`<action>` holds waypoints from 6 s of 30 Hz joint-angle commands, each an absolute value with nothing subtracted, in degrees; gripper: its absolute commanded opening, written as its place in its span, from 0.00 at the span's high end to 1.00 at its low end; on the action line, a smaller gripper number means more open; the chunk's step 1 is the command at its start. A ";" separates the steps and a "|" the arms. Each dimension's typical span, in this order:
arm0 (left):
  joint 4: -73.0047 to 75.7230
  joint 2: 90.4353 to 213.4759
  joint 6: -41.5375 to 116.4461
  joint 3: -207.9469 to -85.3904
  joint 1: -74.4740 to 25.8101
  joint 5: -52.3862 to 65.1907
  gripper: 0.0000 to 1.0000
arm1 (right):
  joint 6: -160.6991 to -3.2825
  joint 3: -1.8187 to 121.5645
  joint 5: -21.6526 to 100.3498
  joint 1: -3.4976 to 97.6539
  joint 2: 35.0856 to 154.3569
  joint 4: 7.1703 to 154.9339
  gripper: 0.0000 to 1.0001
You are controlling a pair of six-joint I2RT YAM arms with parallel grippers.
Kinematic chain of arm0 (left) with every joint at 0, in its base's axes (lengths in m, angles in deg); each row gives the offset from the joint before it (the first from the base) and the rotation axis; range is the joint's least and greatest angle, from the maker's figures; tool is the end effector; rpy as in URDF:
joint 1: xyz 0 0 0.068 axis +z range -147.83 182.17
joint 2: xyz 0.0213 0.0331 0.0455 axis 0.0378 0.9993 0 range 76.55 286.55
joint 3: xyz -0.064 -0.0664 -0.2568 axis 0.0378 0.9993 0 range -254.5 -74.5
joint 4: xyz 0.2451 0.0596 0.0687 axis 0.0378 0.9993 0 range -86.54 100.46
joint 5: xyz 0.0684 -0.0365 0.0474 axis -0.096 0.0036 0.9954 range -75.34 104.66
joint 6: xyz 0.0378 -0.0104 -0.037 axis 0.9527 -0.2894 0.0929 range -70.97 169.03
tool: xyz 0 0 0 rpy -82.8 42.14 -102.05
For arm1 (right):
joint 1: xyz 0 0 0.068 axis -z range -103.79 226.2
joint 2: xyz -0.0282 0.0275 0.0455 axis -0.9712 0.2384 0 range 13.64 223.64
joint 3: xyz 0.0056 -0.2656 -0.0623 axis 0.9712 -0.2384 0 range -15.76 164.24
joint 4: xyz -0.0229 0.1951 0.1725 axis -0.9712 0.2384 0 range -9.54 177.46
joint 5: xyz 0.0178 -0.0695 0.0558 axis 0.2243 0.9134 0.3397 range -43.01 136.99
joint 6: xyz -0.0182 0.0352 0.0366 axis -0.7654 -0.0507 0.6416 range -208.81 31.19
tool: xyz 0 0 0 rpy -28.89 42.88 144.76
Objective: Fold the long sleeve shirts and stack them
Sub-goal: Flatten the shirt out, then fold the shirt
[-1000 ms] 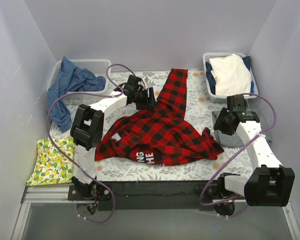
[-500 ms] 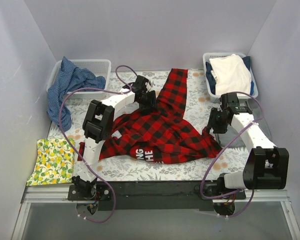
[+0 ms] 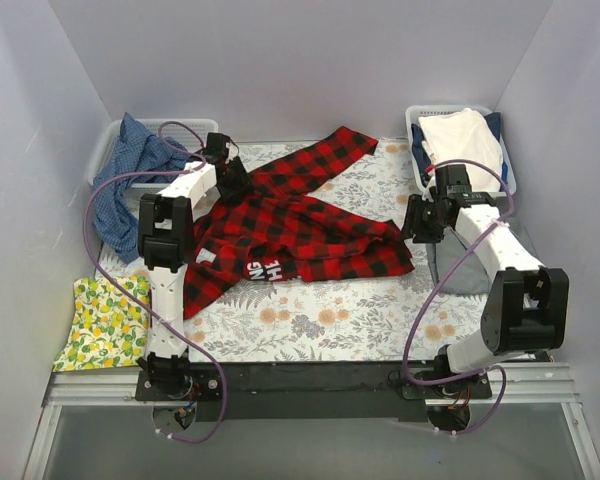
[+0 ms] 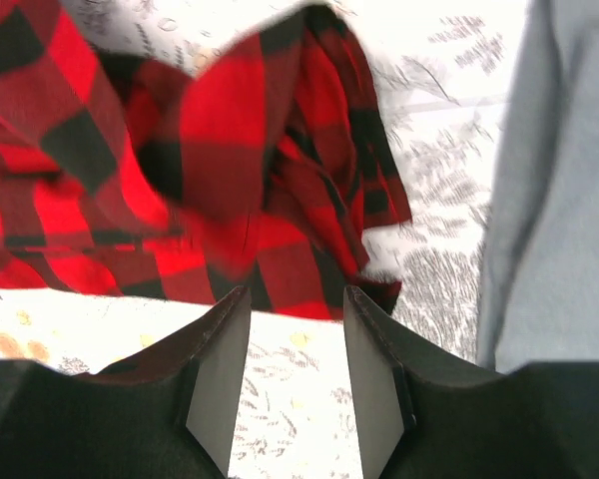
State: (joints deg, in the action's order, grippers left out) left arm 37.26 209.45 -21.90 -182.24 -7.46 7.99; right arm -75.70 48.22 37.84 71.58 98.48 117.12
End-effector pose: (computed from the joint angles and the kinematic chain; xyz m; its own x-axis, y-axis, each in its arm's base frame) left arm 0.4956 -0.0882 0.1634 -0.4888 -0.8692 -0.0744 -0.7248 0.4520 -0.5199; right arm 0.3037 0.0304 0.2532 -0.8563 0.1552 -0.4927 0.0301 0.9671 0.2525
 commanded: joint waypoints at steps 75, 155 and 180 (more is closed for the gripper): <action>36.60 205.05 -11.87 -186.04 -15.94 13.78 0.35 | -77.03 70.63 44.09 62.15 125.60 109.37 0.36; 39.67 186.89 -13.36 -174.03 -10.93 19.50 0.25 | -63.58 28.27 43.56 61.44 88.24 120.98 0.99; 52.15 150.46 -29.27 -120.57 -0.38 13.01 0.23 | -67.53 28.10 42.42 61.53 93.00 118.16 0.99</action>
